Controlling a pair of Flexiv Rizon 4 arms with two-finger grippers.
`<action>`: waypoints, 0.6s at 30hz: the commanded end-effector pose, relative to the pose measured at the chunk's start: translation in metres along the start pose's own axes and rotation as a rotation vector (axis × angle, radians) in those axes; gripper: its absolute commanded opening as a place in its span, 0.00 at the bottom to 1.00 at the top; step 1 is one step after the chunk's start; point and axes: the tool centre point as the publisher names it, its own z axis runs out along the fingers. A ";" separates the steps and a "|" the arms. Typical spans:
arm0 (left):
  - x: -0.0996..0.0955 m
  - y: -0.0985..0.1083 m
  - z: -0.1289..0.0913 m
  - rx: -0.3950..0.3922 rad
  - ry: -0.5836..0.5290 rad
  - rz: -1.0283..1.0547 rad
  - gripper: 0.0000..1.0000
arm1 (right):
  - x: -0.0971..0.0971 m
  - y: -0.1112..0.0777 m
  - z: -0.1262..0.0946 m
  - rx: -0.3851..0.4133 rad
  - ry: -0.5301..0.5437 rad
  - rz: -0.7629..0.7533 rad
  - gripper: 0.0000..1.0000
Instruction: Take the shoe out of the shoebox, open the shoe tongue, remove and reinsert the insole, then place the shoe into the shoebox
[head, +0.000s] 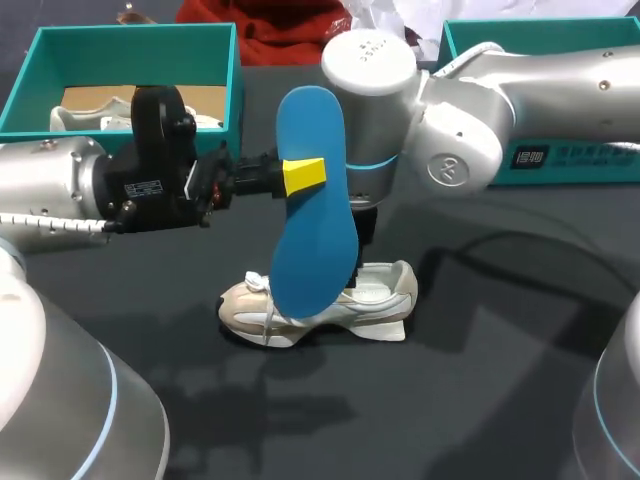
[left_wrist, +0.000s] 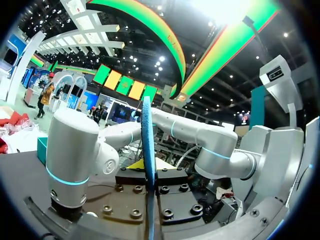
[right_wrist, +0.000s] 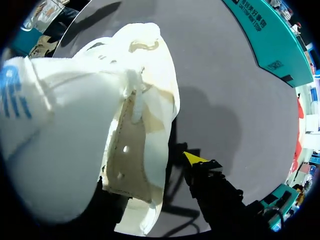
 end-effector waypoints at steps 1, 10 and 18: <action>0.007 -0.003 0.008 0.004 -0.017 0.001 0.00 | 0.000 0.004 0.005 0.008 0.009 -0.002 0.10; 0.007 -0.003 0.008 0.004 -0.017 0.001 0.00 | 0.005 0.001 0.002 0.016 0.016 0.012 0.00; 0.007 -0.003 0.008 0.004 -0.017 0.001 0.00 | 0.010 -0.007 -0.010 0.040 0.062 0.091 0.00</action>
